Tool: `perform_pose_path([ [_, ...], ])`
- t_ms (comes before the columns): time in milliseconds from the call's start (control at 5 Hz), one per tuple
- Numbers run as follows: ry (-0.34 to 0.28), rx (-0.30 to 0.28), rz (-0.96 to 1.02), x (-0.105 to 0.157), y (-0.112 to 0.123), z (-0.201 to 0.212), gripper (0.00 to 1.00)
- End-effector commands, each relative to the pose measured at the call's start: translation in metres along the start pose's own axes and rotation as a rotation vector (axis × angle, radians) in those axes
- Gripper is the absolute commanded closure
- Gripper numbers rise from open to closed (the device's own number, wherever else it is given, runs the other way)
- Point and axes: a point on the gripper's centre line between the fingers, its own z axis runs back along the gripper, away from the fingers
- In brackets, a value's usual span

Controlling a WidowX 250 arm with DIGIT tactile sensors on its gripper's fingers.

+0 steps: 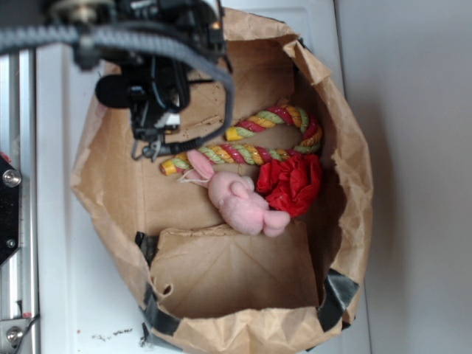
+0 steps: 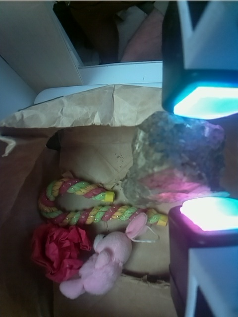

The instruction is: Grab the rock.

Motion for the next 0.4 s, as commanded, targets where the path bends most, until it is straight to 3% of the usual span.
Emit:
perform_pose_path([
  [0,-0.127,0.011,-0.050,0.0104,-0.0173,0.0295,1.00],
  [200,-0.222,0.007,-0.071,0.0105,-0.0268,0.0282,1.00],
])
